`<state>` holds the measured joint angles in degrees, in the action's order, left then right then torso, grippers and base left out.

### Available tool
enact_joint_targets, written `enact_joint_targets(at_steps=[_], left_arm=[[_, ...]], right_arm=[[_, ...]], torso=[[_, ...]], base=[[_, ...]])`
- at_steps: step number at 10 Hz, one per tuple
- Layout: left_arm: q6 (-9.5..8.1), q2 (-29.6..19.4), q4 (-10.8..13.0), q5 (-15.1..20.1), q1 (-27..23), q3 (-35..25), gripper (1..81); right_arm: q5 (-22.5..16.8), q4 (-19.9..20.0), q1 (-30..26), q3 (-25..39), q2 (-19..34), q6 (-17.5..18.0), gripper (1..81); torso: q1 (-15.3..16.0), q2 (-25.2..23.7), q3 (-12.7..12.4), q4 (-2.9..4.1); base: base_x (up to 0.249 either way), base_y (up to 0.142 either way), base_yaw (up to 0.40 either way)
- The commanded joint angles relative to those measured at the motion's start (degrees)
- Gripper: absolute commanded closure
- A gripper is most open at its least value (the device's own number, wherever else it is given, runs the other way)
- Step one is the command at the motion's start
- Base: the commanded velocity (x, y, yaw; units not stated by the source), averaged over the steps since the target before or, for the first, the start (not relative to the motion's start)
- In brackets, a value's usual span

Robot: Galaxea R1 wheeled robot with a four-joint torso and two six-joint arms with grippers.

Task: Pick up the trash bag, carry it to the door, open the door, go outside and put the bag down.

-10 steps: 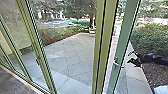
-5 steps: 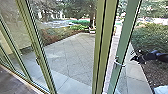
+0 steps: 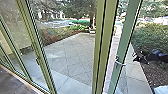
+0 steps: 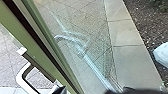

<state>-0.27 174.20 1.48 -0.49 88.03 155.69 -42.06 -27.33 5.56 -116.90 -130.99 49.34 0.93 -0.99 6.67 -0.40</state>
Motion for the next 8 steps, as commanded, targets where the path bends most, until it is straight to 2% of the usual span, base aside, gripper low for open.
enact_joint_targets(at_steps=[1, 2, 3, 4, 5, 6, 8], left_arm=[[0.09, 0.18, 0.11, 3.74, -1.23, -0.12, 81.1], [0.09, 0.18, 0.02, 3.74, -1.23, -0.12, 81.1], [0.09, 0.27, -0.07, 3.74, -1.23, -0.12, 81.1], [0.09, 0.36, -0.07, 3.74, -1.23, -0.12, 81.1], [0.09, 0.36, -0.07, 3.74, -1.15, -0.12, 81.1], [0.09, 0.36, -0.16, 3.83, -1.23, -0.12, 81.1], [0.09, 0.45, -0.24, 3.83, -1.23, -0.12, 81.1]], right_arm=[[-1.62, -9.06, -10.87, -3.06, 2.81, -3.8, 1.0], [-1.62, -8.88, -10.87, -3.41, 2.9, -4.42, 1.0], [-1.62, -8.7, -10.69, -3.68, 2.9, -4.69, 1.0], [-1.62, -8.88, -10.25, -3.42, 2.99, -4.69, 1.0], [-1.54, -8.97, -9.64, -3.59, 3.07, -4.77, 1.0], [-1.27, -9.14, -8.94, -3.68, 3.07, -5.04, 1.0], [-0.92, -9.32, -7.62, -4.82, 3.07, -5.92, 1.0]], torso=[[0.0, 0.0, 0.0, 0.0], [0.0, 0.0, -2.25, -1.8], [0.02, 0.02, -2.36, -1.92], [0.04, 0.02, -0.78, -0.64], [0.04, 0.05, -1.38, -1.23], [0.02, 0.02, -1.71, -1.44], [0.02, 0.02, -1.68, -1.47]], base=[[0.0, 0.0, 0.0], [0.0, 0.0, 0.0], [0.0, 0.0, 0.0], [0.0, 0.0, 0.0], [0.0, 0.0, 0.0], [0.0, 0.0, 0.0], [0.0, 0.0, 0.0]])
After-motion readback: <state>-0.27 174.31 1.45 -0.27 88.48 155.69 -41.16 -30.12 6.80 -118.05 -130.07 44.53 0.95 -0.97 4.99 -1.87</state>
